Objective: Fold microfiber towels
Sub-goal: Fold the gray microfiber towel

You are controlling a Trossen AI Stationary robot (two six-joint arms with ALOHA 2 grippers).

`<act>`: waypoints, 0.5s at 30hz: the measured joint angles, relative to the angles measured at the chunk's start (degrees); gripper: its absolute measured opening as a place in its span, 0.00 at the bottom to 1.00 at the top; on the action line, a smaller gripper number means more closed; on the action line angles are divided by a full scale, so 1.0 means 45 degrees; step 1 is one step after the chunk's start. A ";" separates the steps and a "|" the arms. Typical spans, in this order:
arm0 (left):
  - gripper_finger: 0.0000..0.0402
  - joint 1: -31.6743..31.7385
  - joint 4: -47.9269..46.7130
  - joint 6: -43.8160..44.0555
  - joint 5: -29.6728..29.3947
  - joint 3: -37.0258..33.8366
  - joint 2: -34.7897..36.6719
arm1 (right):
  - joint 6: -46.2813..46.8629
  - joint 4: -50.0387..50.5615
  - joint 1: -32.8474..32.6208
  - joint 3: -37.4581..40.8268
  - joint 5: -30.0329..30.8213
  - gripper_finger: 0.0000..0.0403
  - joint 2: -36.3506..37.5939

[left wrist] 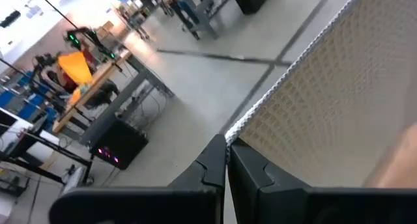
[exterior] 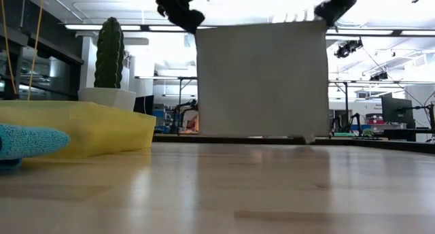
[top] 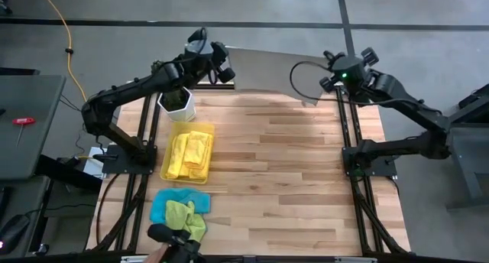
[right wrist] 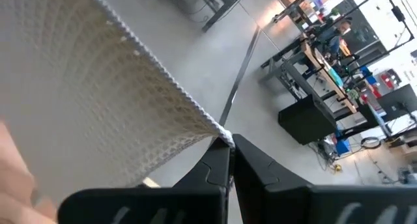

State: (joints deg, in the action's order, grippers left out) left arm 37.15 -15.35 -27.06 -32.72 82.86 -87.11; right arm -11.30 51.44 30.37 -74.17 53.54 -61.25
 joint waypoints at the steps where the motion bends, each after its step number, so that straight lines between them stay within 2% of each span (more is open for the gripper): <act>1: 0.00 0.0005 0.0009 0.0001 -0.0003 -0.0195 -0.0002 | -0.0179 -0.0313 0.0000 0.0454 0.0000 0.00 0.0068; 6: 0.00 -0.0140 0.0523 -0.0237 -0.0022 -0.1210 -0.0005 | -0.1282 -0.2200 0.0014 0.2321 -0.0004 0.00 0.0485; 9: 0.00 -0.0274 0.0578 -0.0090 -0.0017 -0.1721 0.0004 | -0.1460 -0.2423 0.0002 0.3080 -0.0267 0.00 0.0810; 15: 0.00 -0.1230 0.0207 0.0843 -0.0003 -0.3118 0.0270 | -0.0037 -0.1908 -0.0795 0.4348 -0.1308 0.00 0.1740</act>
State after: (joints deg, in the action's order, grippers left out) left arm 31.62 -14.41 -23.26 -32.73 68.82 -85.89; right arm -11.47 42.85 26.79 -54.60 47.65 -53.42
